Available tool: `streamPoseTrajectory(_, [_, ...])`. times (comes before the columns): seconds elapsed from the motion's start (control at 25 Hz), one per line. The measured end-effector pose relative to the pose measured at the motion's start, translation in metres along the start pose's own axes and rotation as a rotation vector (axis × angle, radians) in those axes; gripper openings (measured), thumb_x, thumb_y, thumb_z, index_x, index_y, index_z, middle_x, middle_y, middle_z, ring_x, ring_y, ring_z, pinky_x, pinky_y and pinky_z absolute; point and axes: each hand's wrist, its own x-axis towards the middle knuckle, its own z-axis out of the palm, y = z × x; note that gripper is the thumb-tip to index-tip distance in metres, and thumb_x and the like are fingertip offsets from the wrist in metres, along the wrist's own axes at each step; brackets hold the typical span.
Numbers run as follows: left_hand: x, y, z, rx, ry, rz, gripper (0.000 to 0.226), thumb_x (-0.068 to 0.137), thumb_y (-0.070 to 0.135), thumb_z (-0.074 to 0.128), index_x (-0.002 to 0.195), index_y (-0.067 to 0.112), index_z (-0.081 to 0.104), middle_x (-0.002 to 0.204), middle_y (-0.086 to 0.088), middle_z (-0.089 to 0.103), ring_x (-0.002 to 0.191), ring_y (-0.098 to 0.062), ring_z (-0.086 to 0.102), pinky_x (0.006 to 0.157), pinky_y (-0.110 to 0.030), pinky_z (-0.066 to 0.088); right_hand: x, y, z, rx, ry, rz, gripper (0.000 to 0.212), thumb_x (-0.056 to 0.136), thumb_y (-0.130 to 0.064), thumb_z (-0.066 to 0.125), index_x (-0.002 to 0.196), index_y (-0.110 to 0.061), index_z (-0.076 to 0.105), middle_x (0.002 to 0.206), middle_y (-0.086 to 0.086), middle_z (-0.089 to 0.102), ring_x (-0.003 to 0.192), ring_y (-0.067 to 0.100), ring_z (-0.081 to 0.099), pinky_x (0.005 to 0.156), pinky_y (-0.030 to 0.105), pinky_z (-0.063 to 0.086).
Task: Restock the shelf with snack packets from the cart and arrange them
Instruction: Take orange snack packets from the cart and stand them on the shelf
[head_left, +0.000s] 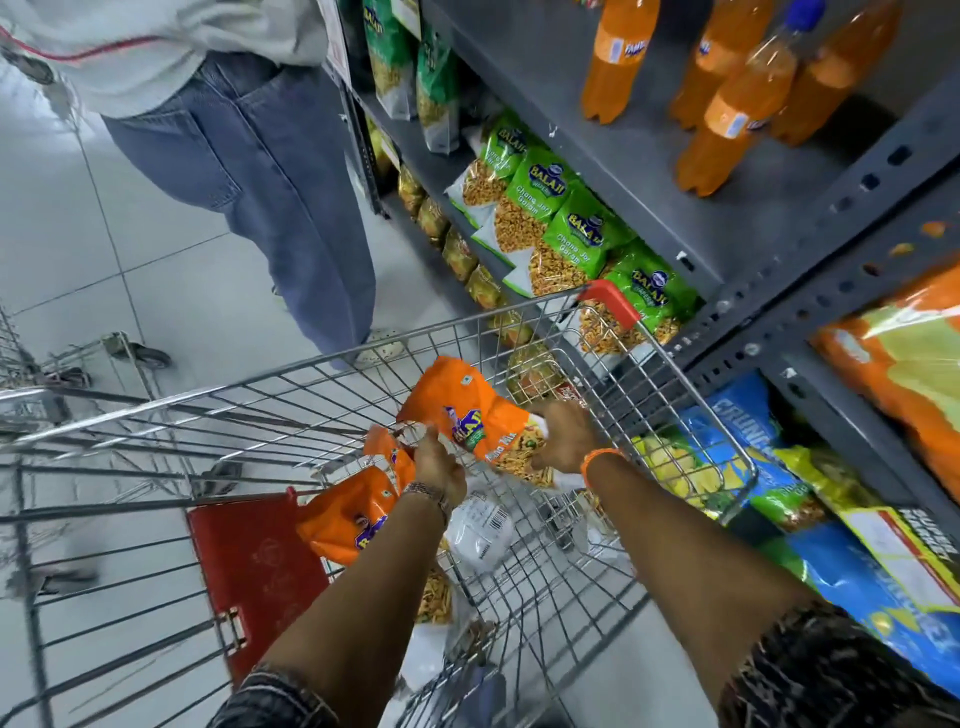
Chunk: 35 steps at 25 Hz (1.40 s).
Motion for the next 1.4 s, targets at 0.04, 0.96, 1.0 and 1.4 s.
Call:
streamPoseTrajectory(0.04, [-0.007, 0.001, 0.0, 0.062, -0.005, 0.047, 0.064, 0.104, 0.035, 0.043, 0.157, 0.005, 0.024, 0.165, -0.017, 0.02, 0.153, -0.033, 0.018, 0.116, -0.025, 0.029, -0.009, 0.005, -0.01, 0.057, 0.005, -0.016, 0.08, 0.044, -0.025, 0.096, 0.119, -0.022, 0.069, 0.106, 0.004, 0.077, 0.094, 0.027, 0.073, 0.084, 0.039, 0.06])
streamPoseTrajectory(0.96, [-0.481, 0.065, 0.212, 0.143, -0.925, 1.067, 0.021, 0.086, 0.033, 0.075, 0.1, 0.018, 0.073, 0.104, -0.012, 0.078, 0.092, -0.03, 0.07, 0.085, -0.052, 0.059, -0.454, -0.029, -0.276, 0.963, 0.849, -0.336, 0.052, 0.061, 0.007, 0.089, 0.109, -0.006, 0.074, 0.105, 0.006, 0.079, 0.097, 0.02, 0.077, 0.083, 0.034, 0.06])
streamPoseTrajectory(1.0, [-0.513, 0.055, 0.23, 0.145, -0.995, 1.045, 0.022, 0.084, 0.032, 0.076, 0.098, 0.016, 0.074, 0.1, -0.011, 0.078, 0.088, -0.028, 0.071, 0.082, -0.049, 0.06, -0.485, -0.022, -0.288, 0.96, 0.911, -0.348, 0.051, 0.062, 0.006, 0.088, 0.109, -0.007, 0.074, 0.106, 0.007, 0.079, 0.098, 0.023, 0.077, 0.084, 0.036, 0.06])
streamPoseTrajectory(1.4, [-0.672, -0.025, 0.386, 0.225, -1.327, 0.739, 0.028, 0.077, 0.026, 0.084, 0.099, 0.01, 0.074, 0.099, -0.017, 0.078, 0.091, -0.035, 0.076, 0.08, -0.048, 0.062, -0.63, 0.068, -0.389, 0.932, 1.254, -0.276, 0.045, 0.065, 0.009, 0.084, 0.108, 0.0, 0.072, 0.103, 0.013, 0.079, 0.096, 0.028, 0.077, 0.082, 0.038, 0.062])
